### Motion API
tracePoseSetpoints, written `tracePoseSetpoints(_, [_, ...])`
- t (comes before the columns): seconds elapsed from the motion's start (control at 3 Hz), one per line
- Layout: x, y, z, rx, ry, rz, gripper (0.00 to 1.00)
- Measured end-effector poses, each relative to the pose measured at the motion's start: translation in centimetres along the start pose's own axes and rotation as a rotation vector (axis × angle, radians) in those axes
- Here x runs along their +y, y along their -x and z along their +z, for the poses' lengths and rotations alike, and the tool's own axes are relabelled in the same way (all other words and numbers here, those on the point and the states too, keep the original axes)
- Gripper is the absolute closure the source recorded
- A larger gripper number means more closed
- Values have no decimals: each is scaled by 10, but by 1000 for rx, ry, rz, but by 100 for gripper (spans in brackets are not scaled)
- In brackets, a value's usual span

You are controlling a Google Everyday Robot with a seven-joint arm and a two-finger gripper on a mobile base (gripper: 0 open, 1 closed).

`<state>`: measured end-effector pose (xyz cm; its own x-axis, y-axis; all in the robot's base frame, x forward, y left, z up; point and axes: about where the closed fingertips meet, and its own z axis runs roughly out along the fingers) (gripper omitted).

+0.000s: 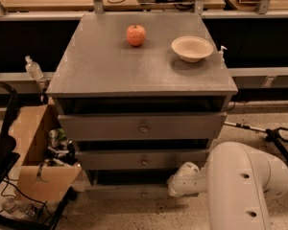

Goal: Open bottom drawer

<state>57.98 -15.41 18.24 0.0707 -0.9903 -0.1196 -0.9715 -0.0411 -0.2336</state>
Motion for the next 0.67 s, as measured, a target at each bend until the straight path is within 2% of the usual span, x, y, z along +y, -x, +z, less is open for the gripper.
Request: tracePoseSetpoints(0.67, [1,0,0,0,1,0,28])
